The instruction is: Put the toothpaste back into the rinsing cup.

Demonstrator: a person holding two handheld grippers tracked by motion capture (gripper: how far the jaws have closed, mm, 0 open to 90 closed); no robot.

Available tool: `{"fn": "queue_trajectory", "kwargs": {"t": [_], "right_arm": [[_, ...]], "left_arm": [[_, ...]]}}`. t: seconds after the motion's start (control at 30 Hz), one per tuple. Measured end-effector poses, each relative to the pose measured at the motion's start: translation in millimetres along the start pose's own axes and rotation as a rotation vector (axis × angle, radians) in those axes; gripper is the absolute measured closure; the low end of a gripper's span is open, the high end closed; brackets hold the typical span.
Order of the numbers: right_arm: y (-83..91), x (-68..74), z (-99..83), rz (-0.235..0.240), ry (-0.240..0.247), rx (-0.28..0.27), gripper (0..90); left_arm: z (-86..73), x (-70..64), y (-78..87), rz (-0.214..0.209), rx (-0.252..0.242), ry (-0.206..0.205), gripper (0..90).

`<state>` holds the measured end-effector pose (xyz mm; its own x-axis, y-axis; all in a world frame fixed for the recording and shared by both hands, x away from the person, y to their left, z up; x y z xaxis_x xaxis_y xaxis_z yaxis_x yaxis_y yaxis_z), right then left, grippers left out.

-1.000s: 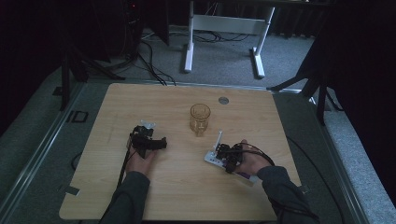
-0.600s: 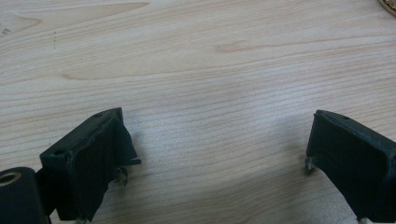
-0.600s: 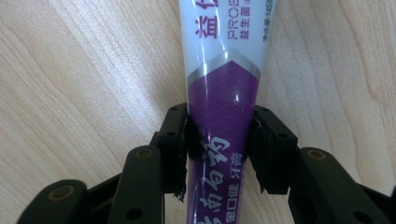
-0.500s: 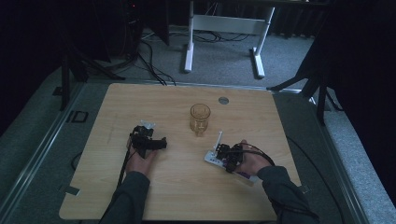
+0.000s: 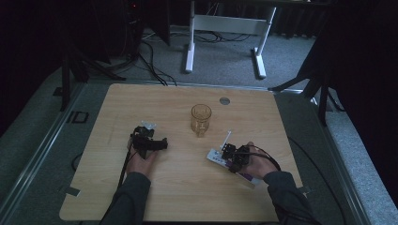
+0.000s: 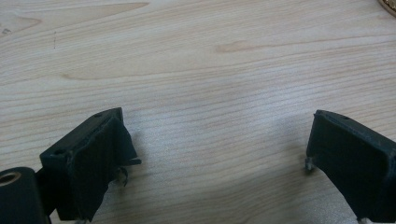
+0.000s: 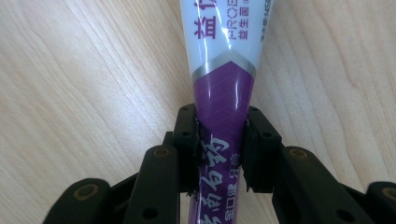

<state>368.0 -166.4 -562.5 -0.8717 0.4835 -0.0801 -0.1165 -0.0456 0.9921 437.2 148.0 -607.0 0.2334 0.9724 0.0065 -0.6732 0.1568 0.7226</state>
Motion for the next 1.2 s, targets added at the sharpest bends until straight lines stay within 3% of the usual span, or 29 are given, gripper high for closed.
{"fn": "queue_trajectory", "kwargs": {"t": [0.23,0.4,0.67,1.07,1.2], "right_arm": [[18.5,-5.9,-1.1,-0.015,-0.048,-0.093,71.3],[30.6,-13.9,1.2,-0.014,-0.11,-0.174,71.4],[48.8,-23.7,5.9,-0.028,-0.155,-0.276,71.4],[59.8,-29.4,14.3,-0.055,-0.187,-0.371,71.5],[62.9,-29.8,18.0,-0.044,-0.193,-0.393,71.4]], "left_arm": [[0.0,0.0,0.0,0.0,0.0,0.0,4.9],[0.0,0.0,0.0,0.0,0.0,0.0,4.9],[0.0,0.0,0.0,0.0,0.0,0.0,4.9],[0.0,0.0,0.0,0.0,0.0,0.0,4.9],[0.0,0.0,0.0,0.0,0.0,0.0,4.9]]}}
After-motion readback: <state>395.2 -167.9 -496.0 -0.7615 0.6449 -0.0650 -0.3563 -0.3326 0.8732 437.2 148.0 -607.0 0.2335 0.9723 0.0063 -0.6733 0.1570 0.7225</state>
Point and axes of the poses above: each handheld gripper's, and its own axes: y roughly backward along the jaws, z roughly out of its top, x roughly to its left, the point moved 6 cm from there along -y, roughly forward along the jaws, and after that the axes turned 1 degree about -y, right-handed, at the moved point
